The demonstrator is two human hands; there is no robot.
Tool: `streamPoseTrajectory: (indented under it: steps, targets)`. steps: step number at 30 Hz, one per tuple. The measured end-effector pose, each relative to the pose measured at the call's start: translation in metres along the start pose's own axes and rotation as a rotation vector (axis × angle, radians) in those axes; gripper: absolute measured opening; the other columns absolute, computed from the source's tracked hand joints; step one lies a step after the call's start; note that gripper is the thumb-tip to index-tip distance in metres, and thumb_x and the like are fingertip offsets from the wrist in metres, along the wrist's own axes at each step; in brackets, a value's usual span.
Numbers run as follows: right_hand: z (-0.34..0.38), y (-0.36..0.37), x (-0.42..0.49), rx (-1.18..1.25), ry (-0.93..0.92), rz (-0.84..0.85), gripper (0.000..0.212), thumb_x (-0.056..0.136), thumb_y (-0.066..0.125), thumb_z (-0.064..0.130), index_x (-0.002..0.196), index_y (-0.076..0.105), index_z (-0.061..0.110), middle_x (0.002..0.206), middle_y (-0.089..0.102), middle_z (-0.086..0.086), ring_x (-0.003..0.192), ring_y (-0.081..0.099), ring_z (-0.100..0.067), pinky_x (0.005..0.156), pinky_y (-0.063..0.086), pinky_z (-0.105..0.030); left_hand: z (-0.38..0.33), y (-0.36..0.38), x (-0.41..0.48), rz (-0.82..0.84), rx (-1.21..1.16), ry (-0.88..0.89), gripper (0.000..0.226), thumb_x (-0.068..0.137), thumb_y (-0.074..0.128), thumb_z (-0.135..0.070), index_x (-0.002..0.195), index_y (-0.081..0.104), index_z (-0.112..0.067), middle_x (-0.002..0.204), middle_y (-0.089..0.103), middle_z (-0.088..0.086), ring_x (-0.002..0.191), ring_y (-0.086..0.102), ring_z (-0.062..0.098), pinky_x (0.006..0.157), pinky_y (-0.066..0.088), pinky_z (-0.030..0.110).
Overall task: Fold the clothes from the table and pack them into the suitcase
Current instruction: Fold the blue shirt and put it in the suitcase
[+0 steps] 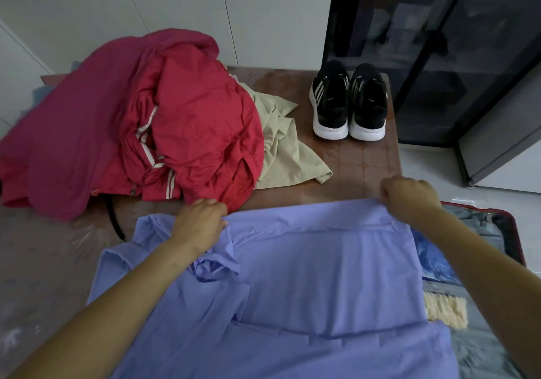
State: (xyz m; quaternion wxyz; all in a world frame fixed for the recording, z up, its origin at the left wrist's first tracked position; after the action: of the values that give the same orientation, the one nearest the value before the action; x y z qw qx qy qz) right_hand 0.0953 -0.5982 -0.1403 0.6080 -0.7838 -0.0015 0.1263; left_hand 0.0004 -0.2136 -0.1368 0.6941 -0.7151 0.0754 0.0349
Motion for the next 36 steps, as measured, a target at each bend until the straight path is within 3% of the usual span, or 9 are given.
streamPoseTrajectory:
  steps: [6, 9, 12, 15, 23, 27, 31, 33, 36]
  targets:
    - [0.023, -0.007, -0.022, 0.144, 0.046, -0.113, 0.039, 0.087, 0.063, 0.035, 0.118, 0.054, 0.014, 0.113, 0.057, -0.012, 0.103, 0.058, -0.033, 0.083, 0.041, -0.038, 0.013, -0.015, -0.01, -0.094, -0.177, 0.06, 0.032, 0.078, 0.074, -0.024, 0.106, 0.062, -0.013, 0.102, 0.059, 0.008, 0.097, 0.056, 0.031, 0.079, 0.049, 0.042]
    - [0.085, -0.031, -0.066, 0.361, -0.083, -0.399, 0.041, 0.066, 0.083, 0.026, 0.098, 0.065, 0.009, 0.087, 0.062, -0.014, 0.074, 0.063, -0.037, 0.064, 0.048, -0.043, 0.066, -0.032, -0.019, -0.133, -0.212, 0.016, 0.024, 0.077, 0.075, -0.018, 0.098, 0.065, -0.012, 0.095, 0.061, 0.009, 0.092, 0.059, 0.034, 0.079, 0.05, 0.042]
    - [0.18, -0.052, -0.118, 0.571, -0.283, -0.471, 0.028, 0.07, 0.065, 0.04, 0.088, 0.066, 0.018, 0.081, 0.061, -0.004, 0.069, 0.064, -0.029, 0.056, 0.05, -0.038, 0.112, -0.038, -0.026, 0.011, -0.19, 0.018, 0.023, 0.079, 0.074, -0.017, 0.099, 0.067, -0.009, 0.099, 0.064, 0.012, 0.097, 0.06, 0.032, 0.085, 0.045, 0.036]
    - [0.277, -0.063, -0.165, 0.652, -0.465, -0.393, 0.032, 0.066, 0.048, 0.049, 0.08, 0.065, 0.026, 0.077, 0.06, 0.004, 0.069, 0.063, -0.019, 0.057, 0.049, -0.029, 0.144, -0.031, -0.031, 0.127, -0.205, -0.045, 0.028, 0.08, 0.073, -0.022, 0.105, 0.065, -0.011, 0.106, 0.063, 0.01, 0.102, 0.058, 0.029, 0.088, 0.044, 0.034]
    - [0.427, -0.053, -0.231, 0.544, -0.541, -0.045, 0.055, 0.027, 0.066, 0.072, 0.051, 0.063, 0.023, 0.048, 0.053, 0.006, 0.039, 0.05, -0.013, 0.047, 0.041, -0.018, 0.158, 0.003, -0.023, 0.183, -0.335, -0.044, 0.051, 0.083, 0.069, -0.03, 0.125, 0.047, -0.013, 0.122, 0.055, 0.007, 0.108, 0.055, 0.026, 0.088, 0.045, 0.036]
    - [0.455, -0.051, -0.238, 0.48, -0.419, 0.038, 0.042, 0.042, 0.053, 0.061, 0.039, 0.061, 0.02, 0.035, 0.049, 0.005, 0.031, 0.047, -0.013, 0.06, 0.037, -0.029, 0.155, 0.005, -0.015, 0.183, -0.245, 0.009, 0.015, 0.083, 0.064, -0.027, 0.091, 0.057, -0.017, 0.096, 0.063, 0.006, 0.093, 0.06, 0.029, 0.074, 0.047, 0.038]
    - [0.462, -0.051, -0.229, 0.492, -0.373, 0.05, 0.045, 0.01, 0.08, 0.049, 0.032, 0.056, 0.018, 0.03, 0.045, 0.004, 0.027, 0.045, -0.01, 0.05, 0.046, -0.027, 0.159, -0.001, -0.014, 0.208, -0.192, 0.03, 0.018, 0.082, 0.065, -0.028, 0.073, 0.05, -0.024, 0.087, 0.064, 0.006, 0.085, 0.06, 0.028, 0.066, 0.046, 0.035]
    - [0.463, -0.05, -0.23, 0.552, -0.388, 0.07, 0.041, 0.018, 0.078, 0.05, 0.032, 0.056, 0.019, 0.029, 0.044, 0.006, 0.028, 0.047, -0.012, 0.044, 0.043, -0.019, 0.161, -0.005, -0.013, 0.255, -0.197, 0.028, 0.017, 0.083, 0.064, -0.028, 0.076, 0.052, -0.018, 0.081, 0.059, 0.004, 0.081, 0.059, 0.026, 0.067, 0.045, 0.036]
    - [0.437, -0.069, -0.241, 0.658, -0.498, 0.239, 0.028, 0.066, 0.069, 0.044, 0.057, 0.071, 0.018, 0.056, 0.064, -0.004, 0.058, 0.063, -0.017, 0.056, 0.044, -0.022, 0.154, -0.02, -0.009, 0.34, -0.207, 0.086, 0.014, 0.085, 0.065, -0.022, 0.087, 0.061, -0.008, 0.077, 0.055, 0.002, 0.077, 0.054, 0.021, 0.061, 0.039, 0.03]
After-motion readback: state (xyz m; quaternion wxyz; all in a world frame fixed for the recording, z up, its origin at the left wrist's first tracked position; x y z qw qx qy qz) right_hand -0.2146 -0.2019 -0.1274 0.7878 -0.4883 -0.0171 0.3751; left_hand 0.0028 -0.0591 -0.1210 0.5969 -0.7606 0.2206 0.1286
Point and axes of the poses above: each hand's wrist, its own x-axis towards the middle knuckle, its own y-axis out of the palm, z = x × y, the point moved 4 cm from there along x, towards the middle knuckle
